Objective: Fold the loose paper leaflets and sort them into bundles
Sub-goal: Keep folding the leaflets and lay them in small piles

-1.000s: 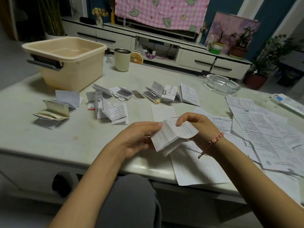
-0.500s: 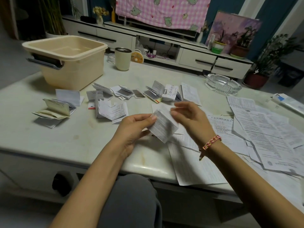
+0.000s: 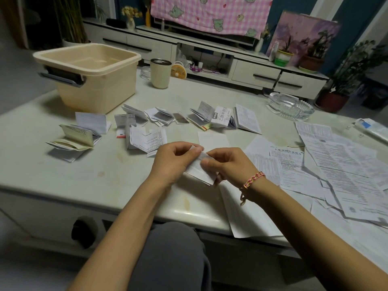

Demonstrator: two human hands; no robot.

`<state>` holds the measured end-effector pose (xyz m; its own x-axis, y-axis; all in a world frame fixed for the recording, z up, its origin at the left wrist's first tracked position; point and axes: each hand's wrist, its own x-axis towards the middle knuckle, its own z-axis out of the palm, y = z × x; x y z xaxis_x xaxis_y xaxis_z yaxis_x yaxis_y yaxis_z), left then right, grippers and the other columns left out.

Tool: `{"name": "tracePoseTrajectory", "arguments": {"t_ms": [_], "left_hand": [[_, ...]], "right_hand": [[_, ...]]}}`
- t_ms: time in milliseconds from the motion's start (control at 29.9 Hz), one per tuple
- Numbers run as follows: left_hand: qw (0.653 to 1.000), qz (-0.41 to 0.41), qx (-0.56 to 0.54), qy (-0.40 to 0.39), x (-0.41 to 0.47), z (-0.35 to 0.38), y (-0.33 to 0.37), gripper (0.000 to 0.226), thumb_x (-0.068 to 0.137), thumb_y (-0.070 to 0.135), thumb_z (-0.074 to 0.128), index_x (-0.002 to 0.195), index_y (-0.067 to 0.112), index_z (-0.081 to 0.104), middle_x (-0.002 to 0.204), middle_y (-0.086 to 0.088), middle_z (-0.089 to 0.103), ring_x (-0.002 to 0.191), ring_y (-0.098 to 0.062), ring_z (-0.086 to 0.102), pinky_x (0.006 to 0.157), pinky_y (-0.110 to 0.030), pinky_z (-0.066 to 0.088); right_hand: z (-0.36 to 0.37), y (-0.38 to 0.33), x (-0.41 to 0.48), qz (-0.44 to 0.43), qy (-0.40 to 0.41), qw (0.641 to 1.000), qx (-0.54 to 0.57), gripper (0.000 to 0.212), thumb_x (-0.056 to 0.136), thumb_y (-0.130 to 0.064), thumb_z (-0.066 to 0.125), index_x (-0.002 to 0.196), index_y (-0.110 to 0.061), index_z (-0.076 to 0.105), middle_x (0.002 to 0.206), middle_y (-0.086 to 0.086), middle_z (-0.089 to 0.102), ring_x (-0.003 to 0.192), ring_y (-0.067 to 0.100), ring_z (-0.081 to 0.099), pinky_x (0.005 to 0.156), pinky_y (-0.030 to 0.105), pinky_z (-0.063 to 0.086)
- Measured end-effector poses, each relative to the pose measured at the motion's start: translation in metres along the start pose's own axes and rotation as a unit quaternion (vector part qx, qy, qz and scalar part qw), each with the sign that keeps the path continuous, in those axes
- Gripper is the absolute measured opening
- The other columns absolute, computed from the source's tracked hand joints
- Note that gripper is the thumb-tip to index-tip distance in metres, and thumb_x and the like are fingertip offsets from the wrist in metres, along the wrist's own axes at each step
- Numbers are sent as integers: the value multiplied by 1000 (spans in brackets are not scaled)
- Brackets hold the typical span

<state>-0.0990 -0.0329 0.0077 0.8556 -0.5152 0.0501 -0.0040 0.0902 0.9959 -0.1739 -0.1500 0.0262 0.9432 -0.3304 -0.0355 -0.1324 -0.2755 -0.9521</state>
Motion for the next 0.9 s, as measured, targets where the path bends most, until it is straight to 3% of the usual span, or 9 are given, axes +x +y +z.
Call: {"name": "tracePoseTrajectory", "arguments": {"t_ms": [134, 234, 301, 368, 435, 569, 770, 904], "left_hand": [[998, -24, -25, 58, 3, -1, -2, 9, 83, 11, 67, 77, 16, 69, 74, 7, 66, 60, 3, 59, 60, -8, 46], [993, -54, -1, 108, 6, -2, -8, 12, 86, 16, 65, 75, 15, 67, 71, 4, 64, 63, -7, 57, 59, -13, 47], [982, -67, 52, 169, 11, -9, -13, 19, 91, 24, 58, 73, 17, 61, 71, 0, 63, 69, -19, 62, 69, -26, 52], [964, -86, 95, 231, 13, -16, -15, 13, 90, 30, 53, 88, 17, 55, 91, -11, 67, 87, -33, 65, 80, -41, 53], [954, -114, 99, 259, 12, -22, -16, 27, 88, 25, 51, 106, 7, 40, 113, -20, 62, 99, -39, 61, 81, -42, 52], [952, -129, 100, 259, 11, -24, -17, 26, 86, 12, 45, 99, 10, 22, 118, -21, 58, 99, -41, 60, 73, -40, 49], [954, -139, 142, 224, 12, -26, -18, 42, 86, 11, 45, 126, 5, 34, 118, -18, 59, 103, -40, 60, 84, -46, 51], [951, -125, 188, 211, 12, -29, -18, 17, 85, 16, 46, 102, 17, 49, 109, -14, 61, 96, -38, 61, 84, -46, 52]], "right_hand": [[1, -1, 5, 5, 39, 996, -75, 35, 87, -23, 64, 56, -8, 56, 32, -7, 44, 28, 5, 38, 33, 15, 31], [7, -1, 11, -22, 58, 981, -182, 39, 86, -29, 65, 54, -8, 56, 33, -6, 41, 27, 4, 37, 37, 12, 28], [10, 1, 17, -11, 73, 984, -163, 39, 87, -30, 63, 56, -7, 58, 32, -5, 41, 25, 3, 36, 35, 11, 28], [11, 2, 24, 5, 104, 989, -108, 43, 89, -29, 61, 51, -9, 54, 27, -7, 38, 23, 4, 32, 33, 12, 26], [11, 1, 31, 19, 124, 990, -56, 43, 91, -28, 59, 51, -13, 52, 27, -8, 37, 24, 4, 29, 31, 13, 24], [14, -4, 43, 57, 135, 988, 44, 43, 96, -19, 49, 55, -10, 44, 29, -7, 39, 24, 6, 28, 30, 12, 21], [29, -6, 59, 69, 101, 992, 18, 17, 93, -2, 39, 78, -5, 47, 45, 2, 53, 25, 8, 37, 30, 11, 26], [39, 5, 69, 95, 118, 986, -74, 33, 92, -14, 43, 60, -9, 47, 48, 2, 59, 30, 8, 42, 37, 14, 33]]}}
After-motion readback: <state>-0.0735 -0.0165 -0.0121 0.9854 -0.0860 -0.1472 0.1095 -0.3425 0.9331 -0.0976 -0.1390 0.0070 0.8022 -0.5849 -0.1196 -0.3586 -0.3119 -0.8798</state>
